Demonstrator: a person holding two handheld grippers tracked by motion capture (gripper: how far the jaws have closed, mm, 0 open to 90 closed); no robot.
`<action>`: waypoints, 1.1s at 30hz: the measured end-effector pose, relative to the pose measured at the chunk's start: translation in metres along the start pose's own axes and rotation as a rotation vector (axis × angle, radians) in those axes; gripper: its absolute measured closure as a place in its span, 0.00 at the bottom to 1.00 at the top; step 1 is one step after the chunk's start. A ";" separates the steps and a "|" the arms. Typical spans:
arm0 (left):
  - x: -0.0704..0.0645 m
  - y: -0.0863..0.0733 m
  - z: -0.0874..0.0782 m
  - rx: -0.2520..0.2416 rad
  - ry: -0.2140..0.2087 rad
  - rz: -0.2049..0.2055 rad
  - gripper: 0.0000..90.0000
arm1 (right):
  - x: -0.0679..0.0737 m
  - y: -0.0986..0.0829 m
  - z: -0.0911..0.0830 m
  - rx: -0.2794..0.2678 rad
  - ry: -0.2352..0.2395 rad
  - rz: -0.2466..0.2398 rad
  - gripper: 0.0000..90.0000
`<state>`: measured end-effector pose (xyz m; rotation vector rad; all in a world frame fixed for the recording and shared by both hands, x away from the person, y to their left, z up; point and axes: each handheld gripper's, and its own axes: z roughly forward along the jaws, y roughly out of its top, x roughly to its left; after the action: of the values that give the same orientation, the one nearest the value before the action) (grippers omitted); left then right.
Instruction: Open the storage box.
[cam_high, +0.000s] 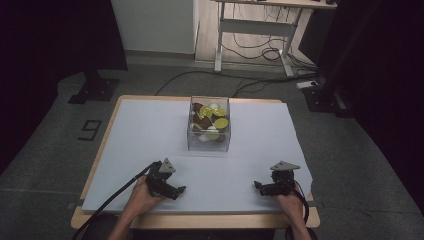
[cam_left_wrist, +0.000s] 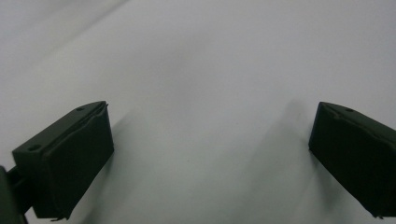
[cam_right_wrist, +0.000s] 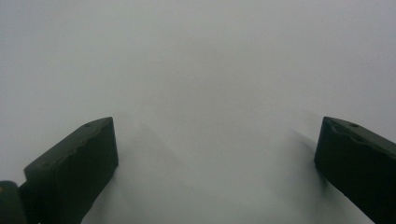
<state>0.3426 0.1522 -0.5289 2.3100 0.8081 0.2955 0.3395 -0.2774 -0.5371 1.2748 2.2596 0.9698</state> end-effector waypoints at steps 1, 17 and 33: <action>0.000 0.000 0.000 0.000 -0.001 -0.001 0.00 | 0.000 0.000 0.000 0.001 -0.002 -0.001 0.00; 0.000 0.000 0.000 0.000 0.001 0.000 0.00 | 0.003 0.002 0.001 0.004 -0.027 0.024 0.00; 0.001 0.001 -0.001 0.001 -0.002 -0.008 0.00 | 0.004 0.004 -0.001 0.011 0.003 0.031 0.01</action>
<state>0.3433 0.1526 -0.5277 2.3075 0.8167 0.2896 0.3388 -0.2732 -0.5337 1.3181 2.2563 0.9717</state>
